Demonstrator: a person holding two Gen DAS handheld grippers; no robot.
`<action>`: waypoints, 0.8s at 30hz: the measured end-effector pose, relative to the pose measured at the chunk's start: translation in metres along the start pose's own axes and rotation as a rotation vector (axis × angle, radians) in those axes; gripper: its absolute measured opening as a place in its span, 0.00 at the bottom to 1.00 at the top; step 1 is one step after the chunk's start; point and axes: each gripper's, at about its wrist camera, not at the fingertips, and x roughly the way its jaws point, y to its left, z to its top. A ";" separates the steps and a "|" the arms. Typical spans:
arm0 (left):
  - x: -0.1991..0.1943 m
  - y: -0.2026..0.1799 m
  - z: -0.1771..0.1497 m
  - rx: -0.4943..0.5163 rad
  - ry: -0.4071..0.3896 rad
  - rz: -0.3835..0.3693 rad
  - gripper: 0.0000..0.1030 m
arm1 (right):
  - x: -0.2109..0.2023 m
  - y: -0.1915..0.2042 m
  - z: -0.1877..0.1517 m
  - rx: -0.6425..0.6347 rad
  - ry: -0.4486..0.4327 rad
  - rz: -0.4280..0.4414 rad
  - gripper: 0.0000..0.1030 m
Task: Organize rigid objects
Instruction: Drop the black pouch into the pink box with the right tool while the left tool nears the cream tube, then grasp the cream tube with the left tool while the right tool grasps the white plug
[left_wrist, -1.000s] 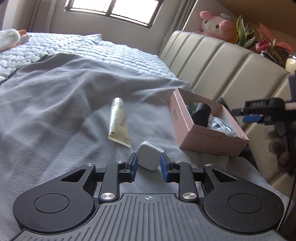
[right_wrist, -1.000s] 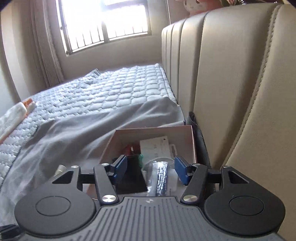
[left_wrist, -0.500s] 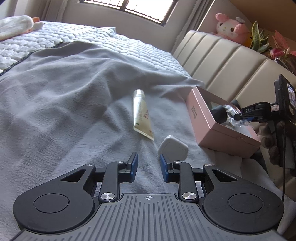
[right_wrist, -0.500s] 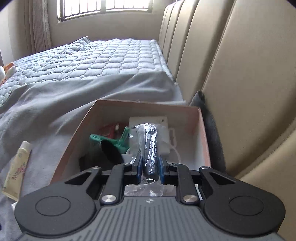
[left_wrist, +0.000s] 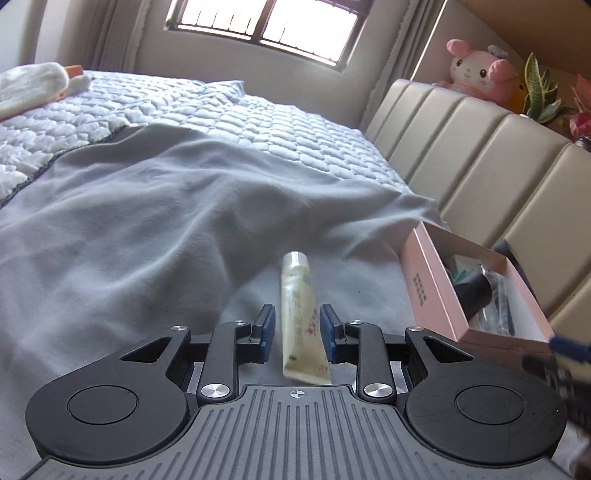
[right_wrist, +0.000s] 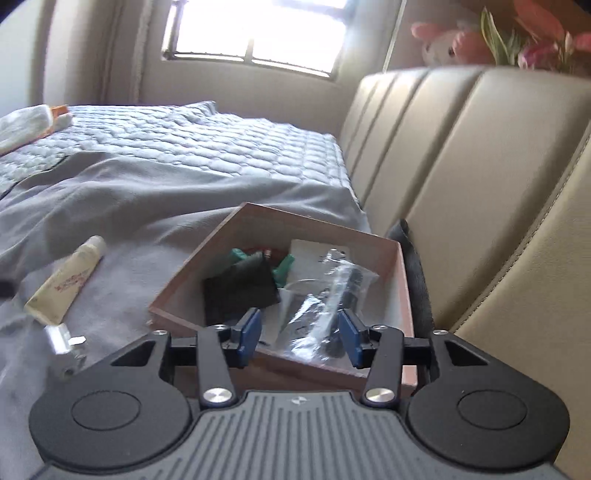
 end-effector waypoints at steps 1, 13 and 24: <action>0.011 -0.002 0.006 0.005 0.016 0.021 0.28 | -0.010 0.007 -0.009 -0.026 -0.010 0.027 0.49; 0.091 -0.034 0.014 0.204 0.139 0.173 0.39 | -0.064 0.044 -0.099 -0.093 0.079 0.229 0.50; 0.023 -0.021 -0.027 0.211 0.103 -0.023 0.29 | -0.062 0.051 -0.092 -0.085 0.057 0.235 0.50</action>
